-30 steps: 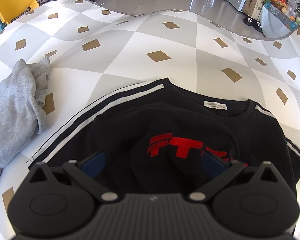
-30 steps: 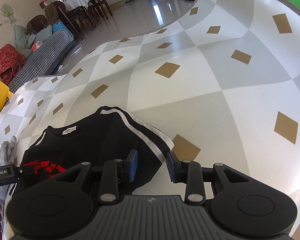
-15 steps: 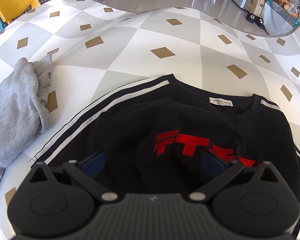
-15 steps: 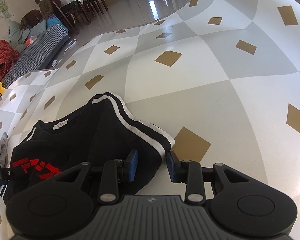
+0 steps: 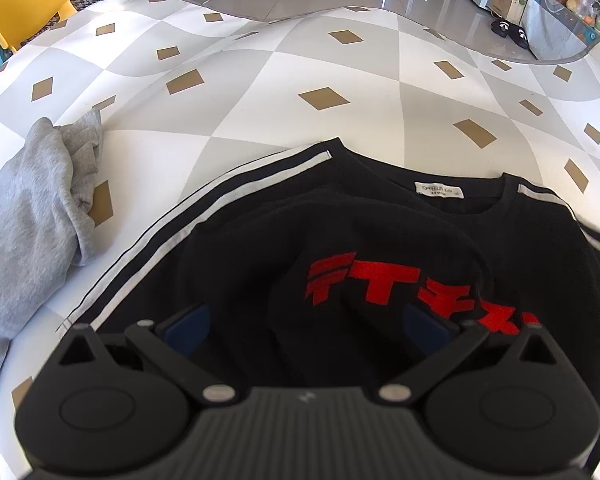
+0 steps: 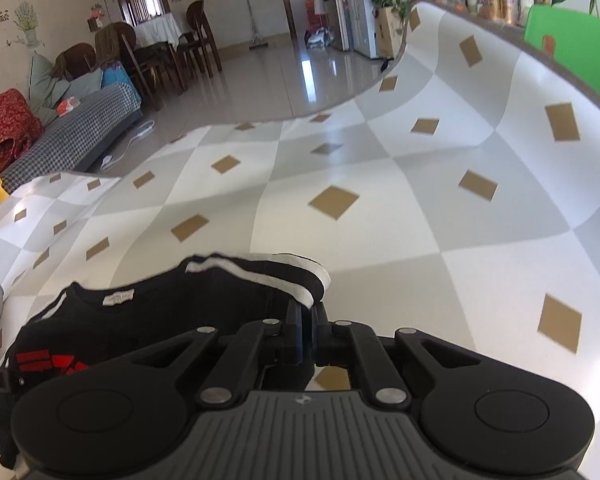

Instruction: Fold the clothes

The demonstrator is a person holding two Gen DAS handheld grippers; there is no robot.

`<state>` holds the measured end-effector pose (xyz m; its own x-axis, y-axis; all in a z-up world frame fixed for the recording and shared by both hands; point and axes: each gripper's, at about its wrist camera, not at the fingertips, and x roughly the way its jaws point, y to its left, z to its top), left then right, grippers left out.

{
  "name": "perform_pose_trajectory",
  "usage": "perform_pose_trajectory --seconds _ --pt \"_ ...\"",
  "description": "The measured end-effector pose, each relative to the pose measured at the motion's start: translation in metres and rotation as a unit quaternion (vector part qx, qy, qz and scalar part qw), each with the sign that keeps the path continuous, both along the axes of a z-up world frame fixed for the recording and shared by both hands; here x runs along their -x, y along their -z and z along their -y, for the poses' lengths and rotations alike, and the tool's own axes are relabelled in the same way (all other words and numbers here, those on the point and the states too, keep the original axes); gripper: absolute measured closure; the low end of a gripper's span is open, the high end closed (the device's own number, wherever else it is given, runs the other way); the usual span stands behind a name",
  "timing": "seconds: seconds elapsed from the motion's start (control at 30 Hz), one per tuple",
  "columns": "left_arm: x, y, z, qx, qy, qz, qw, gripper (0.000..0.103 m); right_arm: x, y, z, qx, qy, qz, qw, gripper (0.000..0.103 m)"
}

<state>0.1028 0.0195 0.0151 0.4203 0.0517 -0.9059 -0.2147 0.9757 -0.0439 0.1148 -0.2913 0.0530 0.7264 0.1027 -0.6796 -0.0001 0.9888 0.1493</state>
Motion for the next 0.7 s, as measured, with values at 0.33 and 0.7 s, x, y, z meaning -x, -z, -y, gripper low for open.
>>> perform_pose_trajectory --seconds 0.33,0.7 --pt "0.000 0.002 0.000 -0.008 0.003 -0.004 1.0000 0.000 -0.009 -0.013 0.022 0.042 0.069 0.024 0.996 0.096" --pt "0.004 -0.002 -0.002 -0.015 0.010 0.000 0.9998 0.000 -0.002 -0.018 0.017 0.011 0.032 0.018 0.999 0.082"
